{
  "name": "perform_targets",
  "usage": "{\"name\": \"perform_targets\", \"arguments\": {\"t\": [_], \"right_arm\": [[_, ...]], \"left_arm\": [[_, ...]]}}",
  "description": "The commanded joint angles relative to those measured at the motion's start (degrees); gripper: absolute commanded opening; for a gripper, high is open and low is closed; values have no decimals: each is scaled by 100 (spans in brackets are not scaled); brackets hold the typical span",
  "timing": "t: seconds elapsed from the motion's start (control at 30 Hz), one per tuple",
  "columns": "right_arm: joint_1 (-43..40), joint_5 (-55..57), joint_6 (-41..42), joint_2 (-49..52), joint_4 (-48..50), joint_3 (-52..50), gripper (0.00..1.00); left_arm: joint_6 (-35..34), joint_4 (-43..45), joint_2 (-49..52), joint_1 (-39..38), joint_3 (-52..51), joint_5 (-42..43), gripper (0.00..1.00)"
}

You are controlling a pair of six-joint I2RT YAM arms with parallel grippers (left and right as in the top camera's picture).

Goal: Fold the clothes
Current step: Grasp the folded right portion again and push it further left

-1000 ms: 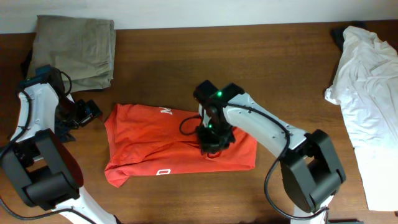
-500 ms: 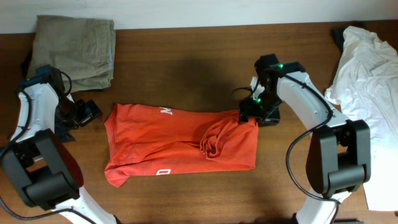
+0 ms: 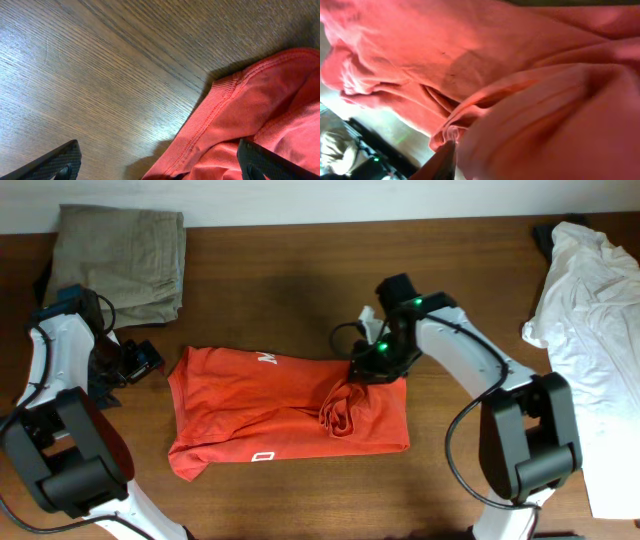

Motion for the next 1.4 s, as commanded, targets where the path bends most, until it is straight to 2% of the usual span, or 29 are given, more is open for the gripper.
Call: {"name": "perform_targets", "arguments": {"t": [0.0,0.07,0.1,0.13,0.17,0.2,0.23,0.27,0.3,0.33,0.43,0.5,0.7,0.8,0.83,0.9,0.93,1.1,1.27,1.3,1.37], "right_arm": [[269,162,116,-26,55,101,30],[400,162,118,-26,146,101,12],[452,162,184,-26,282,101,9],[490,164,201,-26,435,101,13],[476,219,201,-28,422,175,12],[424,374,201,-31,199,341,8],[358,673,199,-31,-260,671,7],[334,1078,-2,-31,-861,1123,18],[385,1563,-79,-31,-1283,1401,62],[428,1735,-76,-26,-1331,1397,71],[568,1840,9,31,-1228,942,58],[673,1834,9,201,-1045,706,54],[866,1860,9,756,-892,693,53],[861,2218,120,1003,-868,695,46],[861,2212,125,1001,-852,702,41],[866,2140,271,999,-850,702,8],[866,2109,273,999,-879,756,4],[988,1574,350,999,-1873,1622,4],[1939,1510,385,1001,-1810,1609,4],[2068,1510,420,1001,-1746,1596,5],[2256,1534,417,1001,-1711,1596,71]], "left_arm": [[-17,-4,-76,15,48,-35,99],[-17,-4,-76,15,48,-35,99],[-17,-4,-76,15,48,-35,99],[-17,-7,-76,15,48,-35,99],[-17,-7,-76,15,48,-35,99],[-17,-7,-76,15,48,-35,99],[-17,-7,-76,15,48,-35,99],[-17,-4,-76,15,48,-37,99],[-17,0,-76,15,48,-37,99],[-17,0,-76,15,48,-37,99],[-17,0,-76,15,48,-37,99],[-17,42,-76,15,48,-35,99],[-17,37,-76,15,48,-35,99],[-17,37,-76,15,48,-37,99],[-17,37,-76,15,48,-37,99],[-17,37,-76,15,48,-35,99],[-17,37,-76,15,48,-35,99],[-17,33,-76,15,48,-37,99],[-17,37,-76,15,48,-37,99],[-17,35,-76,15,48,-37,99],[-17,31,-76,15,48,-37,99]]}}
